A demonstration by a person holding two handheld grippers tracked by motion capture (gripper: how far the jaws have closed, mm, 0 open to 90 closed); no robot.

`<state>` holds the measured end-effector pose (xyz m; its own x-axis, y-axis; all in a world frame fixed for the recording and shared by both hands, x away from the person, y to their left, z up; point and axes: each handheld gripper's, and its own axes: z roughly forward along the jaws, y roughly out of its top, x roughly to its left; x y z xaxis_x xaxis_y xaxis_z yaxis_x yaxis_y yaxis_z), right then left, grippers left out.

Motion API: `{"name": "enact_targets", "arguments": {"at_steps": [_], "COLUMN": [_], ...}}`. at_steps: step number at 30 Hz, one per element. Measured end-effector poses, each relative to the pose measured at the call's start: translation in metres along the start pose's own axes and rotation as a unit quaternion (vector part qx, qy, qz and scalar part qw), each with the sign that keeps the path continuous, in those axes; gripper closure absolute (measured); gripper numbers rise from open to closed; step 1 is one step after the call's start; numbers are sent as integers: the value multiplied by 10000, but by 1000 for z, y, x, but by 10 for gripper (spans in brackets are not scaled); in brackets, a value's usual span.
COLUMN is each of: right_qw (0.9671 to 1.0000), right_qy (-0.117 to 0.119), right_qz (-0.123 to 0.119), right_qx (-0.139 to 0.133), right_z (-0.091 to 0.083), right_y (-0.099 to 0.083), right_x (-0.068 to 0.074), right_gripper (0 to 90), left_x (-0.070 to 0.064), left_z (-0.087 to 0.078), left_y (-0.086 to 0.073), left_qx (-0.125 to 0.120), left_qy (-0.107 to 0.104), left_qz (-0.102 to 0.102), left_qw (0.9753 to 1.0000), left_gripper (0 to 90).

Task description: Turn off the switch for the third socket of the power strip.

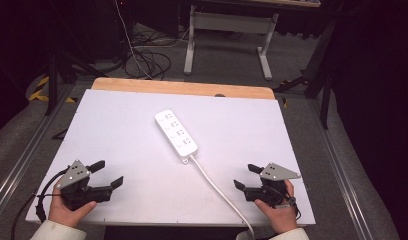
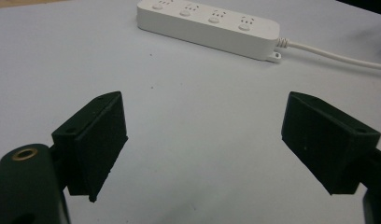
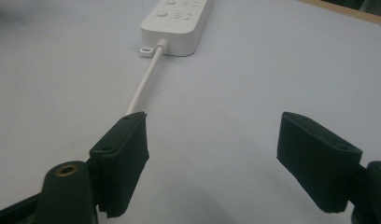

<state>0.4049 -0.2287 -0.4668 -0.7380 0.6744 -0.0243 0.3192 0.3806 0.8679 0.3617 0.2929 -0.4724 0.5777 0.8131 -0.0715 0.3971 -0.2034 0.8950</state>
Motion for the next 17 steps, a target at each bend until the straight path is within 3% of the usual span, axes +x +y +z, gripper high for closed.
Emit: {"name": "enact_targets", "arguments": {"at_steps": [8,13,17], "right_qw": [10000,10000,10000], "right_qy": [0,-4,-19], "right_qz": [16,30,25], "right_qx": [17,28,18], "right_z": [1,1,1], "right_y": [0,-1,-1], "right_x": [-1,-1,-1], "right_gripper": [252,252,252], "left_x": [-1,1,0], "left_z": [-1,-3,-2], "left_y": [1,1,1], "left_qx": [30,7,16], "left_qy": [55,15,45], "left_qz": [38,-116,-87], "left_qw": [10000,9999,10000], "left_gripper": [141,133,132]}}
